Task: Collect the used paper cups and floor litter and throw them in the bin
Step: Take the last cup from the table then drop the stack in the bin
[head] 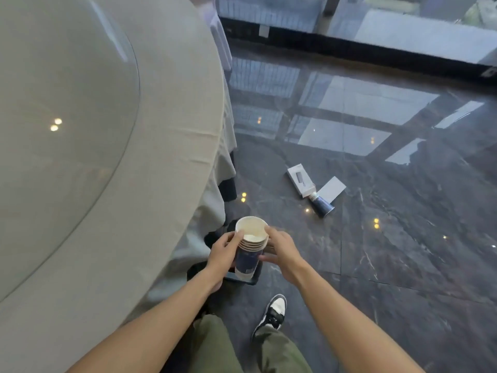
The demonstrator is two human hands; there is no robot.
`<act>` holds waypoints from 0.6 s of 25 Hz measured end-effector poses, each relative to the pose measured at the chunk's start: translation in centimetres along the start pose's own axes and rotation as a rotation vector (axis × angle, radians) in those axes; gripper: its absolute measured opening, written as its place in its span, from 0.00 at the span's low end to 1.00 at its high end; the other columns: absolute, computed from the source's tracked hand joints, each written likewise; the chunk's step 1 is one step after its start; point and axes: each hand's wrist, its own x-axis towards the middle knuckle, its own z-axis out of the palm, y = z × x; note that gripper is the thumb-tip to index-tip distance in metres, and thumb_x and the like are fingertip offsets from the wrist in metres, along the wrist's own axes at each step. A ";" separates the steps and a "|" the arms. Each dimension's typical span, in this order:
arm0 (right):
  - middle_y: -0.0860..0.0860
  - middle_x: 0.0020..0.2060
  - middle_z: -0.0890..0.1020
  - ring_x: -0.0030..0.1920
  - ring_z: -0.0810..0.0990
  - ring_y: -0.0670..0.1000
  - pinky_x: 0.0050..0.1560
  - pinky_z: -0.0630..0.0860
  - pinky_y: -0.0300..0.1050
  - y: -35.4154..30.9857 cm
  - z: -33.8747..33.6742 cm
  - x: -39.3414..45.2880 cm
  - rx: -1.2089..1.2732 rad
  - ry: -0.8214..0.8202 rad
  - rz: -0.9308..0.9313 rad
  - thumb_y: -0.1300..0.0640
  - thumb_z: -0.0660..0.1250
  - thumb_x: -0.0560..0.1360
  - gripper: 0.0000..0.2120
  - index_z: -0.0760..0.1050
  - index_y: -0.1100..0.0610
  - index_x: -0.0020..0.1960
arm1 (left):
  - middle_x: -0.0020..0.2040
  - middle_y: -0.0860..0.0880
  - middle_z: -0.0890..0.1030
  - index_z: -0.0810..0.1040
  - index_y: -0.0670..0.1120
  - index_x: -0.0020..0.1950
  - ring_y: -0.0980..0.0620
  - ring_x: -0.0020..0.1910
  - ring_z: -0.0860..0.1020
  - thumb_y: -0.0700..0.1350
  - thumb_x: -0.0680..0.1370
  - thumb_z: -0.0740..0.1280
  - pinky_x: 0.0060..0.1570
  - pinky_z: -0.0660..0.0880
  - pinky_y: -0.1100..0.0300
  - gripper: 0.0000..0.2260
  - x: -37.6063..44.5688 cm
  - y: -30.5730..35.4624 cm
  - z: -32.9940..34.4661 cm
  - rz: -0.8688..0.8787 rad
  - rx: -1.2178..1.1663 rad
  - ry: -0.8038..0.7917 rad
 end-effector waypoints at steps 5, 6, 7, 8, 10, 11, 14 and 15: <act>0.54 0.55 0.85 0.51 0.81 0.50 0.51 0.77 0.46 6.3 -0.1 9.0 0.017 -0.020 0.039 0.55 0.63 0.80 0.12 0.80 0.57 0.60 | 0.59 0.50 0.85 0.80 0.52 0.65 0.47 0.59 0.83 0.66 0.76 0.69 0.57 0.82 0.46 0.24 9.4 -5.8 1.7 -0.122 -0.026 0.076; 0.51 0.53 0.86 0.50 0.81 0.49 0.52 0.77 0.47 7.4 0.0 11.0 0.025 -0.031 0.038 0.57 0.63 0.80 0.12 0.81 0.55 0.59 | 0.60 0.50 0.84 0.78 0.50 0.66 0.47 0.60 0.82 0.66 0.76 0.68 0.55 0.82 0.49 0.25 11.3 -6.7 2.0 -0.143 -0.033 0.073; 0.49 0.51 0.87 0.51 0.82 0.50 0.55 0.77 0.49 8.8 0.2 13.3 0.046 -0.041 0.060 0.58 0.63 0.79 0.13 0.81 0.54 0.60 | 0.61 0.49 0.83 0.77 0.49 0.66 0.47 0.60 0.82 0.66 0.76 0.68 0.52 0.81 0.52 0.27 13.5 -8.0 2.2 -0.159 -0.022 0.073; 0.48 0.52 0.87 0.54 0.83 0.51 0.60 0.78 0.52 10.2 0.2 15.4 0.070 -0.035 0.092 0.58 0.64 0.78 0.14 0.81 0.52 0.61 | 0.61 0.48 0.82 0.76 0.47 0.66 0.47 0.60 0.81 0.67 0.76 0.68 0.50 0.81 0.54 0.28 15.2 -9.1 2.4 -0.180 0.002 0.078; 0.49 0.56 0.86 0.61 0.82 0.54 0.67 0.76 0.58 12.9 0.5 19.3 0.072 -0.031 0.119 0.58 0.65 0.77 0.15 0.80 0.49 0.63 | 0.61 0.47 0.81 0.76 0.45 0.67 0.47 0.60 0.81 0.67 0.77 0.68 0.48 0.80 0.56 0.29 18.4 -11.3 2.5 -0.218 0.039 0.081; 0.49 0.58 0.86 0.62 0.82 0.54 0.67 0.75 0.60 13.9 0.8 20.5 0.061 -0.031 0.128 0.57 0.65 0.78 0.15 0.80 0.49 0.63 | 0.61 0.47 0.81 0.75 0.45 0.67 0.48 0.59 0.80 0.66 0.77 0.67 0.47 0.80 0.56 0.29 19.5 -12.1 2.6 -0.230 0.048 0.084; 0.47 0.57 0.85 0.58 0.82 0.49 0.65 0.77 0.58 16.8 1.7 24.0 -0.010 0.004 0.133 0.55 0.64 0.81 0.12 0.77 0.50 0.64 | 0.60 0.49 0.80 0.77 0.48 0.66 0.52 0.55 0.79 0.64 0.80 0.64 0.52 0.80 0.51 0.23 22.7 -14.9 3.1 -0.259 0.031 0.070; 0.46 0.56 0.85 0.57 0.83 0.47 0.64 0.78 0.57 17.5 2.1 24.9 -0.026 0.035 0.122 0.55 0.64 0.81 0.12 0.77 0.50 0.64 | 0.58 0.51 0.81 0.78 0.52 0.63 0.54 0.54 0.79 0.62 0.82 0.64 0.55 0.80 0.50 0.18 23.5 -15.6 3.4 -0.260 0.018 0.064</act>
